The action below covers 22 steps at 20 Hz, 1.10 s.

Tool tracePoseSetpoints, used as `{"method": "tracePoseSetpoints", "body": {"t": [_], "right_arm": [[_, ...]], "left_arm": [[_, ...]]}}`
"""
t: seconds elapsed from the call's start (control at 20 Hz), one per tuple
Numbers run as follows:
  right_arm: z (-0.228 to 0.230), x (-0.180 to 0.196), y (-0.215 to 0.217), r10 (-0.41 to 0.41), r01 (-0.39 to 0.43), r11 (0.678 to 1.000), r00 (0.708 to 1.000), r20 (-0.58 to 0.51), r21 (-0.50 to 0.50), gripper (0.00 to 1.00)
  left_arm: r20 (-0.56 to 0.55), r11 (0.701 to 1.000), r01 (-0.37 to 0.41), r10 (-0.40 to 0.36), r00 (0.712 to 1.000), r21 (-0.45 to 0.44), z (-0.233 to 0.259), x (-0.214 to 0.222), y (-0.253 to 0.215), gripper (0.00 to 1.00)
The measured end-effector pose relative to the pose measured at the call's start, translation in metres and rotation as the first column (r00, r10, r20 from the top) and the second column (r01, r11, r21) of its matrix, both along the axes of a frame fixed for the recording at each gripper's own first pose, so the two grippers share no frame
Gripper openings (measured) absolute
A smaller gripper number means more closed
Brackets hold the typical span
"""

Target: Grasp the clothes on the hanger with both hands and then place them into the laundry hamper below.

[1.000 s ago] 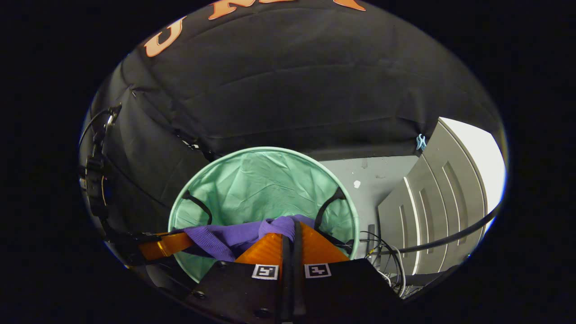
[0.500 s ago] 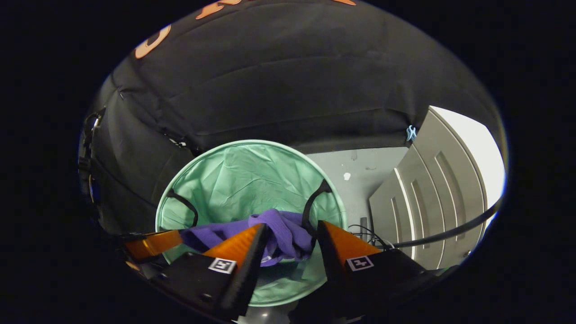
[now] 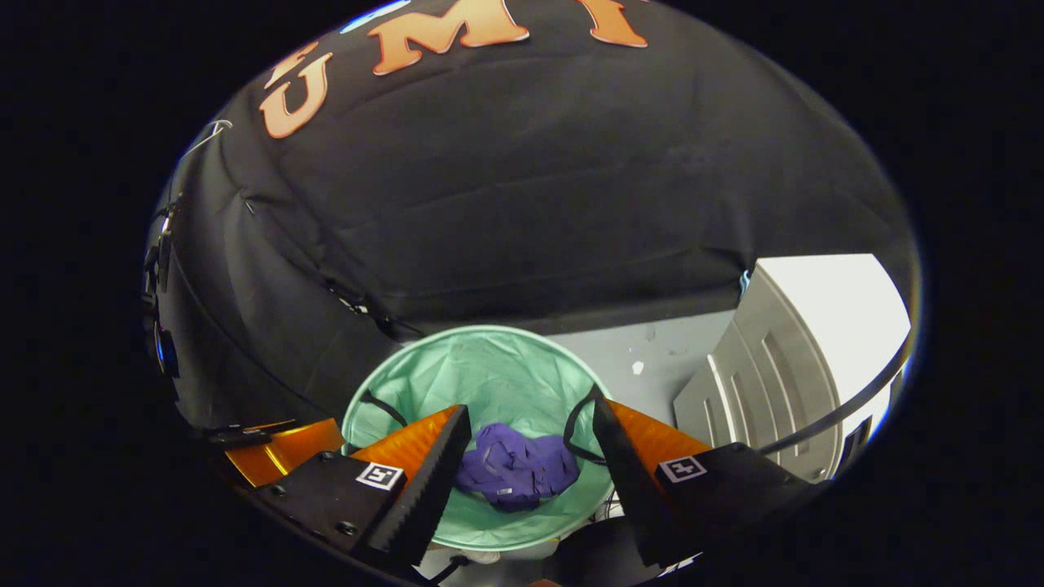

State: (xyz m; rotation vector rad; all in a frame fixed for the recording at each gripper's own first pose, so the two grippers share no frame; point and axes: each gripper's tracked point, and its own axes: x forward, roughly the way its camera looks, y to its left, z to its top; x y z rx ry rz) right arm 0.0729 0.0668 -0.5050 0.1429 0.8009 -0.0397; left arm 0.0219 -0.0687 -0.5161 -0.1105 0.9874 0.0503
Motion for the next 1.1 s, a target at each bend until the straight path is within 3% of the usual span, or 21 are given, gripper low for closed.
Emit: {"method": "tracePoseSetpoints", "body": {"t": [0.3,0.6,1.1], "right_arm": [[0.082,-0.014,-0.010,-0.015,0.017,1.000,0.991,0.134,-0.016,0.98],[0.152,-0.024,-0.015,-0.033,0.039,0.999,0.968,0.249,-0.021,0.98],[0.246,-0.039,-0.014,-0.022,0.046,0.998,0.893,0.449,-0.042,0.98]], "left_arm": [[0.241,1.000,0.000,-0.003,0.971,0.011,0.109,0.017,0.004,0.96],[0.437,0.999,-0.042,0.023,0.899,0.034,0.185,0.018,0.024,0.96],[0.634,0.996,-0.055,-0.001,0.773,0.068,0.267,0.008,0.036,0.95]]}}
